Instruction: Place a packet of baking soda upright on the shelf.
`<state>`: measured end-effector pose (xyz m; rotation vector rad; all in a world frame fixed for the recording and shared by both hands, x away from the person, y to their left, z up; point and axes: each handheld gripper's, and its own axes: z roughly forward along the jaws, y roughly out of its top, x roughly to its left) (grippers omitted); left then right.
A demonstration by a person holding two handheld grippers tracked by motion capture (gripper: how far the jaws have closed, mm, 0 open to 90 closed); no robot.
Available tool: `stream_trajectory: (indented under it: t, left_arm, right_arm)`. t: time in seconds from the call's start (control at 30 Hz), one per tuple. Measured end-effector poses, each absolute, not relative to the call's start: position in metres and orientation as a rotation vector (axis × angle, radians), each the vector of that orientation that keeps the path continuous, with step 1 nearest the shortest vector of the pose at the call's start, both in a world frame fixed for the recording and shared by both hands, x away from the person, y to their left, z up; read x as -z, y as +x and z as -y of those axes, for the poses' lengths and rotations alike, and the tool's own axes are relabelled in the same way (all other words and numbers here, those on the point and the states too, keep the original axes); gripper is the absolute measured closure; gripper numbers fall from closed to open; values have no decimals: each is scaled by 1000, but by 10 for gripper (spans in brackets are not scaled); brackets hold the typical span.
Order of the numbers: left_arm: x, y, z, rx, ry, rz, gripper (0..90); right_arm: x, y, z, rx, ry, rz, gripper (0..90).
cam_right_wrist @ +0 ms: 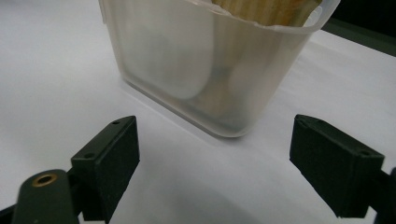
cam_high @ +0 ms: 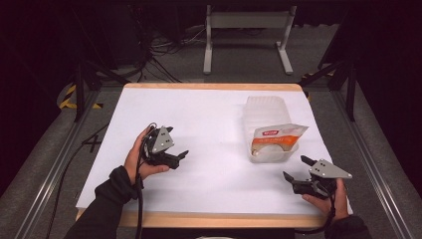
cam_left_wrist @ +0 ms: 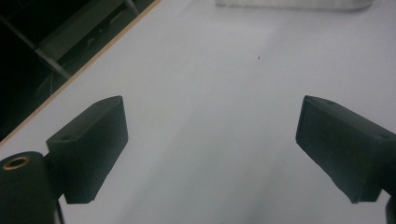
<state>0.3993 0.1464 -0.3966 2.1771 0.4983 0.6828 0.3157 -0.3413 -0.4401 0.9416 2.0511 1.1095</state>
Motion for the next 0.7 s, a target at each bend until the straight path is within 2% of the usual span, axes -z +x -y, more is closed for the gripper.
stream_trajectory:
  t: [0.7]
  left_arm:
    - [414, 383, -205, -686, 2212, -588, 78]
  right_arm:
    - [441, 317, 340, -1091, 944, -2053, 159]
